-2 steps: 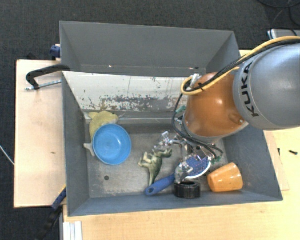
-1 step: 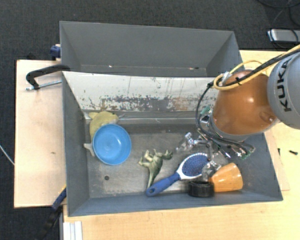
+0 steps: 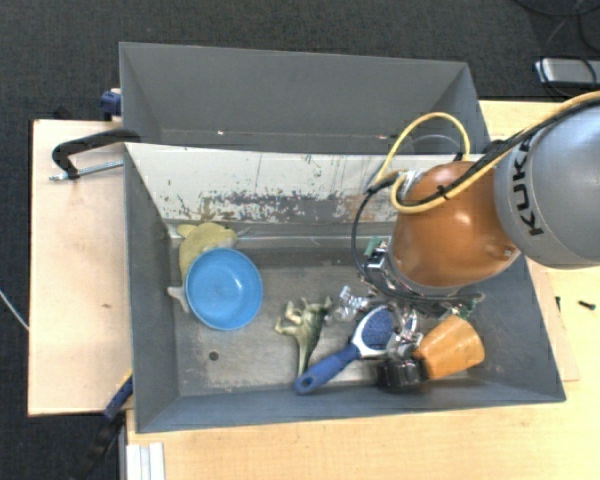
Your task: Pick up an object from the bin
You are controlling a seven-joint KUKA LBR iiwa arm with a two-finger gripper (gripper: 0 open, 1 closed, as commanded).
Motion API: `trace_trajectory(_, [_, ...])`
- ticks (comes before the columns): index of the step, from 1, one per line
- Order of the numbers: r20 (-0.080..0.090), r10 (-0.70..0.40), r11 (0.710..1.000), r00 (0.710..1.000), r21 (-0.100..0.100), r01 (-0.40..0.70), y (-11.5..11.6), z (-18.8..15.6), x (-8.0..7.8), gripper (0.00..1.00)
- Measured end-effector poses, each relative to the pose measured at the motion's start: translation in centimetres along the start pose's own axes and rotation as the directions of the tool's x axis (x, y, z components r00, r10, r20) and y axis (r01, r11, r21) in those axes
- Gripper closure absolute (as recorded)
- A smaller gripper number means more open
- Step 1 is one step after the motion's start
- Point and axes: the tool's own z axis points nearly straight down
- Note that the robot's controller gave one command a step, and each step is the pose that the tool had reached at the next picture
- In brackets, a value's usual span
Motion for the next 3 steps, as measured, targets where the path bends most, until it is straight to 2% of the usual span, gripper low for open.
trace_trajectory(1, [0.000,-0.152,0.988,0.988,0.006,0.152,2.7,0.0,-3.2,0.00])
trace_trajectory(2, [0.011,-0.145,0.989,0.989,0.002,0.145,3.1,0.6,-3.2,1.00])
trace_trajectory(3, [0.004,-0.142,0.990,0.990,-0.012,0.142,2.9,-4.1,-3.5,1.00])
